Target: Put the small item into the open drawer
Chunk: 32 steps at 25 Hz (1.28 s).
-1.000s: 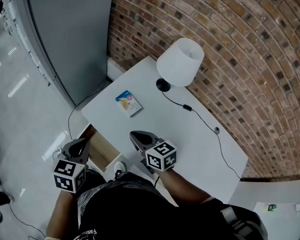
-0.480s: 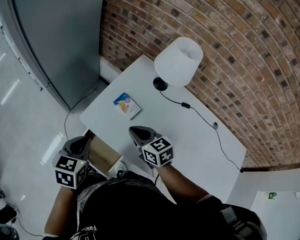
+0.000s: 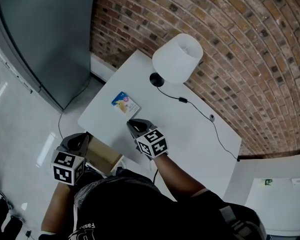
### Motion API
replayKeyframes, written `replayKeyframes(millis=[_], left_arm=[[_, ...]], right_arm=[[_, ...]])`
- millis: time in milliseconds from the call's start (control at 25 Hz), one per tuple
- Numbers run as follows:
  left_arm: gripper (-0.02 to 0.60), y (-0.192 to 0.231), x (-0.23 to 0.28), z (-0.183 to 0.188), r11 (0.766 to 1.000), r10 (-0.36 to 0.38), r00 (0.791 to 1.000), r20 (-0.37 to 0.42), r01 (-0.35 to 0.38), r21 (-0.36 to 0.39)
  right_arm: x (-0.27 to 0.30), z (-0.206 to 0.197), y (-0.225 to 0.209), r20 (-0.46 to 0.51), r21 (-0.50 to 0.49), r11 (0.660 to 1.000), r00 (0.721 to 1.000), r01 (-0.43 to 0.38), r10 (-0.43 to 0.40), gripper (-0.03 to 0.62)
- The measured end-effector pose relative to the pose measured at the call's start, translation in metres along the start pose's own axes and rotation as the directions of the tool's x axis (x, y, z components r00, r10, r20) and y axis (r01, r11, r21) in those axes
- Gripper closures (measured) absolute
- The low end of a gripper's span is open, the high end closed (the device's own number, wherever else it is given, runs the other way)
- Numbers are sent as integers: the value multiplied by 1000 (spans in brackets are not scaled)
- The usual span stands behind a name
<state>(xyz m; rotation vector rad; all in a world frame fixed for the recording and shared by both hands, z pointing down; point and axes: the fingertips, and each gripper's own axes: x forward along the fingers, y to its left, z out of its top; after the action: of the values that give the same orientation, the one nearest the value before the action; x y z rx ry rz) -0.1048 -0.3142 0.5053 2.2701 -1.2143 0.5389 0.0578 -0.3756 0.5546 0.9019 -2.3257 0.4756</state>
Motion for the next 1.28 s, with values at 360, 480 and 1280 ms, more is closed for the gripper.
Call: replayKeyframes(millis=[360,480,1280], left_arm=[[563,30,10,-10,999,-36,999,-32,35,-34],[563,39,14,-12,999,-36,999,-37,35,-39],[563,73,7,-21,995,12,998,-61,-18,-95]], right_arm=[[44,2,-30,-96,-91,994,992,67,-76,493],[58,2,-38,-115,-99,993,990,70,-82,467],[133,-29,-87,-330,-164,986,942,12,-67,234]])
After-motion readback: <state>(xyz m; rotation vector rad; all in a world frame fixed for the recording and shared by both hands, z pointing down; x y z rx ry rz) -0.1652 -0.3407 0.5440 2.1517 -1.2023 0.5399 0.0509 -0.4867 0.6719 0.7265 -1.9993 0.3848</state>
